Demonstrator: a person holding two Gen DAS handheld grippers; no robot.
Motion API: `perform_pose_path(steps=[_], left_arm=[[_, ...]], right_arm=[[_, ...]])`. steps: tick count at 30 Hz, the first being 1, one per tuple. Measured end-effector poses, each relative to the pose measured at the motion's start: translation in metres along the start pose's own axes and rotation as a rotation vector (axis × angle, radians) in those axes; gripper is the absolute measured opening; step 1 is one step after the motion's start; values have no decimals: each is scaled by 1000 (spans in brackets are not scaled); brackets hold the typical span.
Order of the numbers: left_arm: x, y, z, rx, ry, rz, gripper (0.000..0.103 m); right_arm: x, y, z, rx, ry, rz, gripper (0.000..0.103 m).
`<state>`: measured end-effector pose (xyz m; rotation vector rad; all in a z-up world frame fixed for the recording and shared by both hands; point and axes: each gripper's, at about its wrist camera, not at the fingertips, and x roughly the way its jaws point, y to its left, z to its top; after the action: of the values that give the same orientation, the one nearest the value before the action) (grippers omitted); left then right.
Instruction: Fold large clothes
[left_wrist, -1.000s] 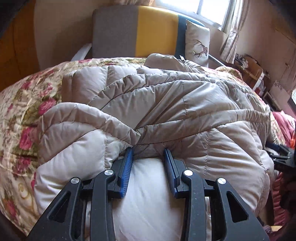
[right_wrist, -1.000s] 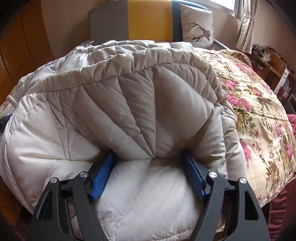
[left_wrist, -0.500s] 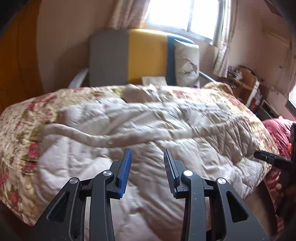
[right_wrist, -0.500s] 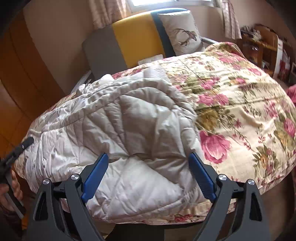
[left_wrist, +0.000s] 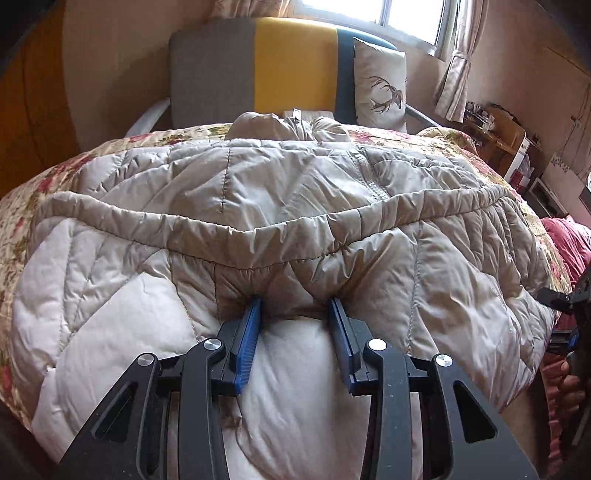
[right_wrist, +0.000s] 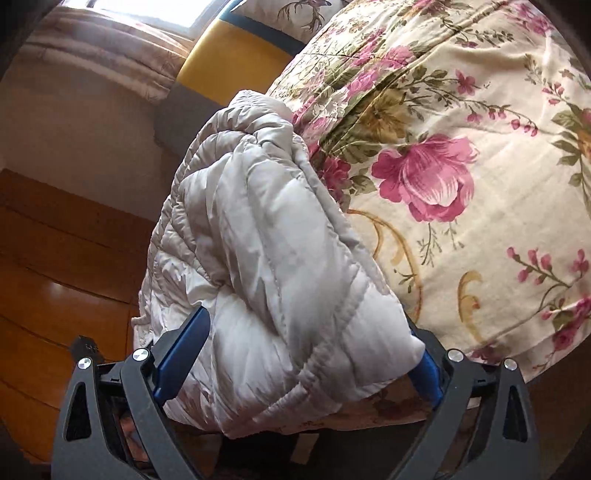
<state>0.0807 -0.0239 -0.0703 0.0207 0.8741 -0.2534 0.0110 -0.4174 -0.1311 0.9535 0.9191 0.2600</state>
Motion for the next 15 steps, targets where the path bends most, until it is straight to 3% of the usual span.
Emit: perform_pose_path(steps=[2, 4, 6, 13, 14, 15], left_arm=[[2, 1, -2, -7, 2, -10, 37], [3, 4, -4, -21, 0, -24, 37], [6, 7, -5, -25, 3, -35, 37], [9, 17, -9, -49, 9, -83, 37], [9, 18, -9, -58, 8, -91, 37], [8, 19, -9, -64, 8, -95, 37]], right_arm=[[0, -2, 1, 27, 9, 31, 94], [-2, -2, 2, 39, 21, 31, 68], [0, -8, 2, 89, 35, 67, 60], [16, -7, -4, 119, 47, 96, 59], [18, -2, -5, 117, 55, 88, 55], [19, 4, -7, 100, 50, 65, 45]])
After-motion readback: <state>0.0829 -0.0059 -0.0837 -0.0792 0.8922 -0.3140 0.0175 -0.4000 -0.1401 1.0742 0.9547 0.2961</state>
